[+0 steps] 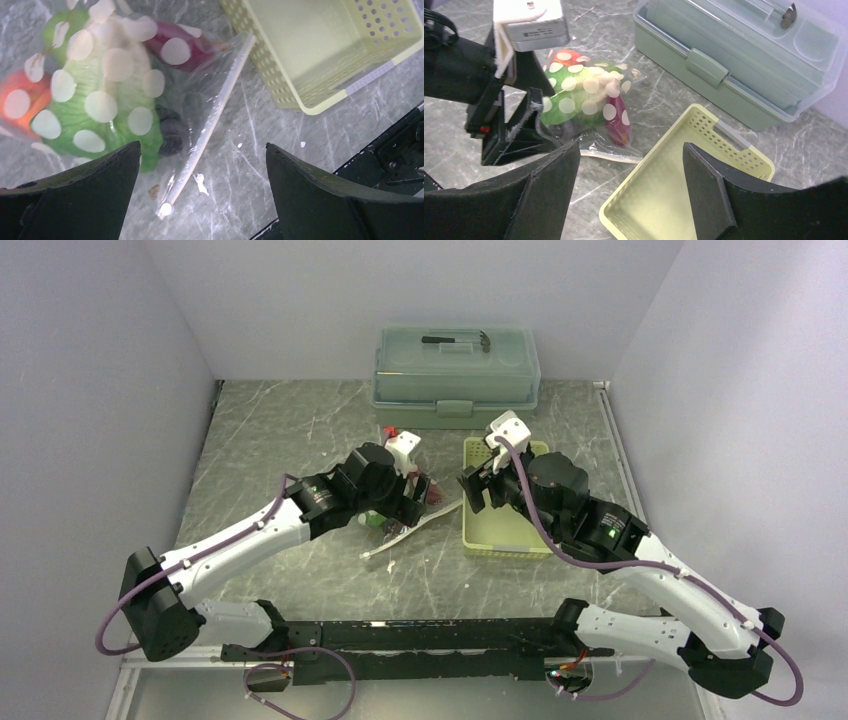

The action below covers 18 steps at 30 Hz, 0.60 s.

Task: Place the food in the zip-top bag and seal the zipper
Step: Place the zipper food storage bag at the center of the board, then reset both arms

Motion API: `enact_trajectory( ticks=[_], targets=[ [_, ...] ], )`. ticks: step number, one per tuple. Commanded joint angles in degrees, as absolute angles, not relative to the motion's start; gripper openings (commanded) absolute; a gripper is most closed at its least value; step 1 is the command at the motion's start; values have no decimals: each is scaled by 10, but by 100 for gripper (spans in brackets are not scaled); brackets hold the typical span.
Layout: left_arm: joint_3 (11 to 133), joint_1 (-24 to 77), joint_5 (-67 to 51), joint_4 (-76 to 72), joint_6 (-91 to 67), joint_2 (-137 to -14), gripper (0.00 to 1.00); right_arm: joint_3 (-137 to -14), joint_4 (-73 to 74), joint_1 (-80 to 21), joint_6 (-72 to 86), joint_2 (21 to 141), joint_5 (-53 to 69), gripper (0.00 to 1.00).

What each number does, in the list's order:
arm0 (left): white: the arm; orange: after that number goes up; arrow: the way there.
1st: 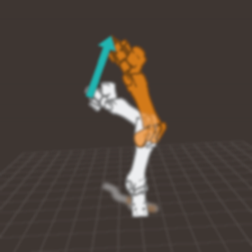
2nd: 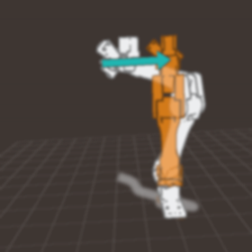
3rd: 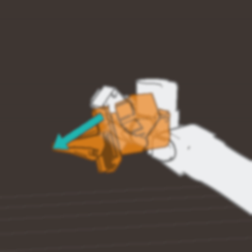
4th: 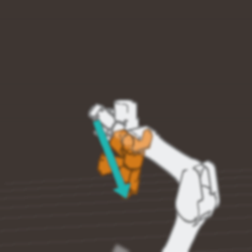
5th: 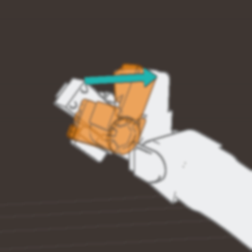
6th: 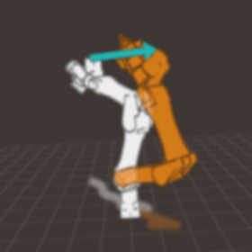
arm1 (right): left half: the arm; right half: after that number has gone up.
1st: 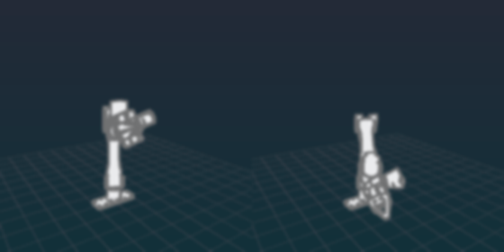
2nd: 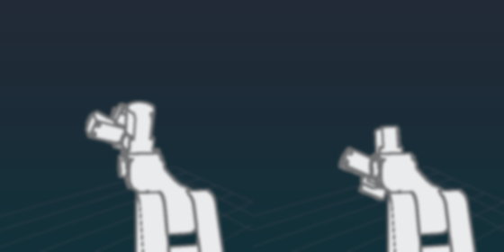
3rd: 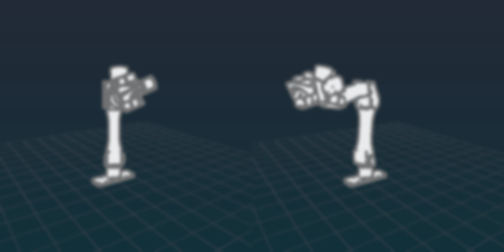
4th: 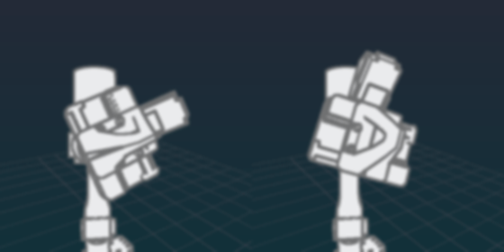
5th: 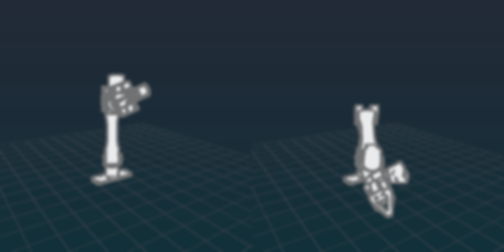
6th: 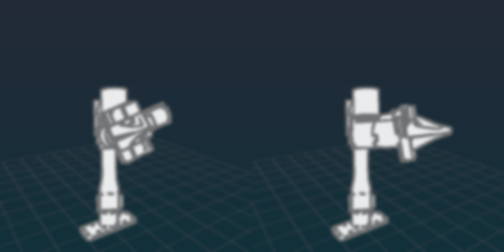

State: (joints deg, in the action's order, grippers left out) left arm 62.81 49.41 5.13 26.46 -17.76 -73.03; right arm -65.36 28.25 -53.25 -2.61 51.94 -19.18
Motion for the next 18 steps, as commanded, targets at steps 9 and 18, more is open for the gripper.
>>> enact_trajectory(
  ticks=[9,18],
  targets=[
    [688,316,-31,370,-198,-705,99,-673,343,-354,93,581,-84,85],
    [684,228,-15,384,-206,-645,99,-656,344,-251,146,582,-5,91]
  ],
)
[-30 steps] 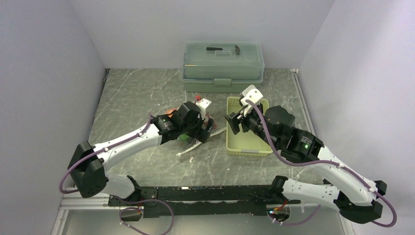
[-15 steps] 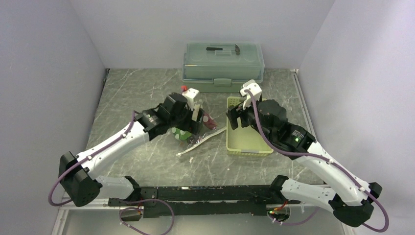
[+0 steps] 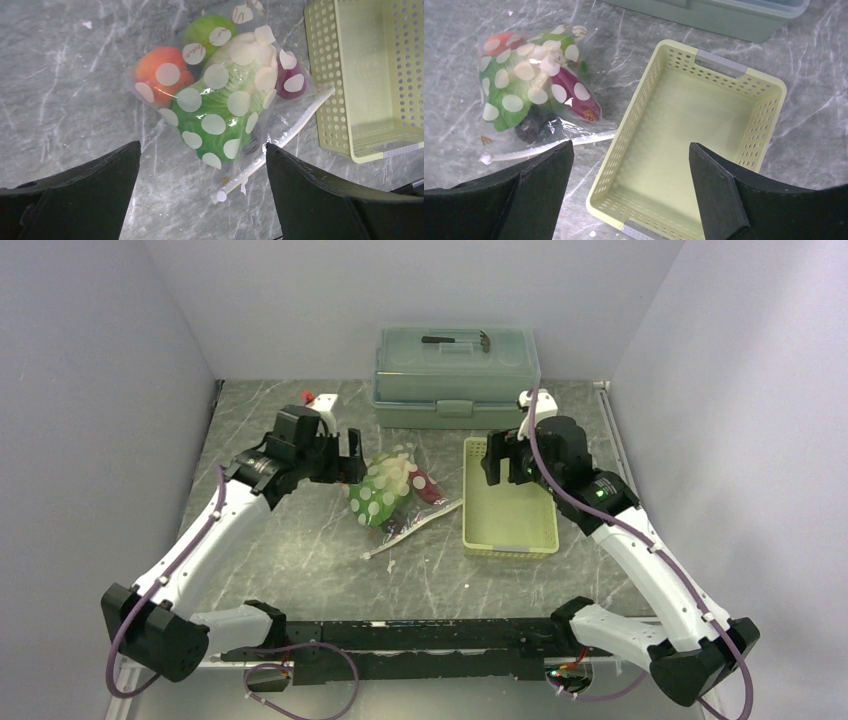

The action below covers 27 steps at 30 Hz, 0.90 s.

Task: Place the food in the zip-top bag and seal the zipper
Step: Reset both arms

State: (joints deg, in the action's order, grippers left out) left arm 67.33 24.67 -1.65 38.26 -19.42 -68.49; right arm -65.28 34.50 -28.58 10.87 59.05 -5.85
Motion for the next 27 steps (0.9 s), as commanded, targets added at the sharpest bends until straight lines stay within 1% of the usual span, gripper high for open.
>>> enact_trajectory(
  ticks=[1,7,9,11,21,27],
  targets=[
    [683,222,-10,385,-206,-637,99,-654,344,-240,151,581,11,91],
    [666,207,-1,390,-190,-600,99,-619,325,-155,179,561,119,92],
    [651,207,-2,379,-186,-583,99,-605,315,-135,180,547,132,96],
    [639,207,16,374,-182,-566,99,-588,297,-130,175,525,134,99],
    [568,207,30,341,-168,-478,99,-507,218,-130,156,436,122,100],
    [534,207,16,334,-161,-443,99,-468,179,-131,145,384,120,100]
  ],
)
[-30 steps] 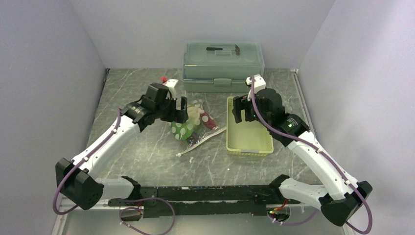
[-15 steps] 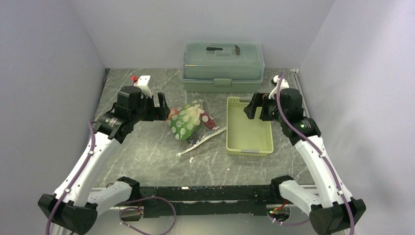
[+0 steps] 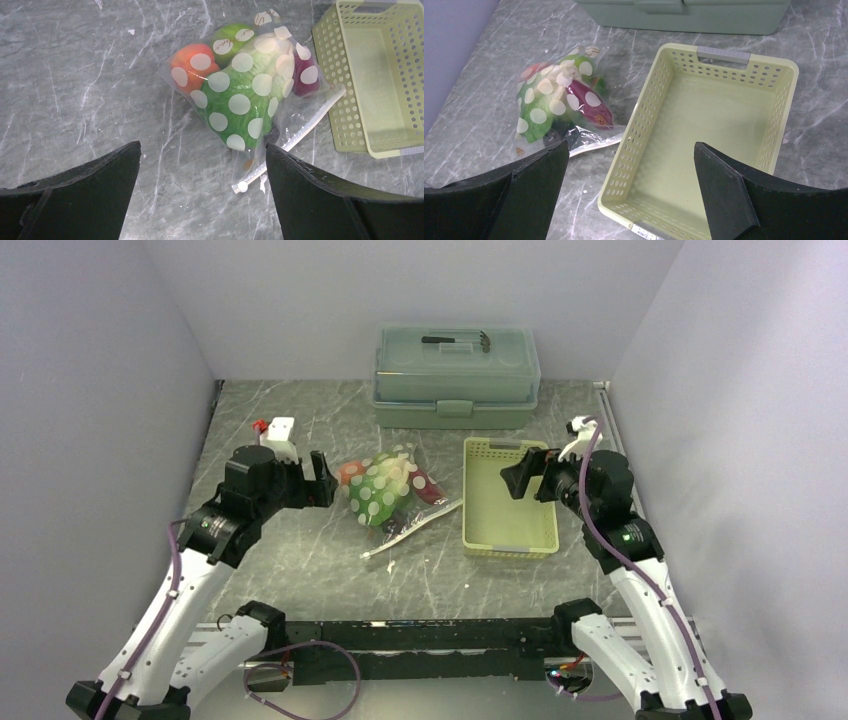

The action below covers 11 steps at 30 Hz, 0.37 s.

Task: Place the food in the zip-top bag and seal the zipper
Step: Reset both arms

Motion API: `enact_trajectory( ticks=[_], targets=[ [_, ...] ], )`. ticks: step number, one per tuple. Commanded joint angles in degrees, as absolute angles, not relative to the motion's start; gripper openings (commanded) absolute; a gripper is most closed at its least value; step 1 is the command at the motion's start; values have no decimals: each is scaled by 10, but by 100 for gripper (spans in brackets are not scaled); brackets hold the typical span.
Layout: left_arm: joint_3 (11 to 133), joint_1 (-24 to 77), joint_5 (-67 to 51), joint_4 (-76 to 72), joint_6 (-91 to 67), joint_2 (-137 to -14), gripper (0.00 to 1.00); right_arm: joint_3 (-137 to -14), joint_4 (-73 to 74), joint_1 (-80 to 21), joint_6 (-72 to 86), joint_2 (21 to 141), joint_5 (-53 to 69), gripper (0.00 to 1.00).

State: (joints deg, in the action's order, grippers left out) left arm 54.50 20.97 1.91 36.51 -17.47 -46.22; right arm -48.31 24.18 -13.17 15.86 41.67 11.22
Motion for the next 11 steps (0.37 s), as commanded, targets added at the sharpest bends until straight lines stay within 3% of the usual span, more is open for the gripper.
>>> enact_trajectory(
  ticks=[1,11],
  targets=[
    [533,207,12,333,-158,-437,99,-460,173,-132,142,373,120,100],
    [524,207,-2,320,-151,-417,99,-415,144,-149,128,304,105,100]
  ],
)
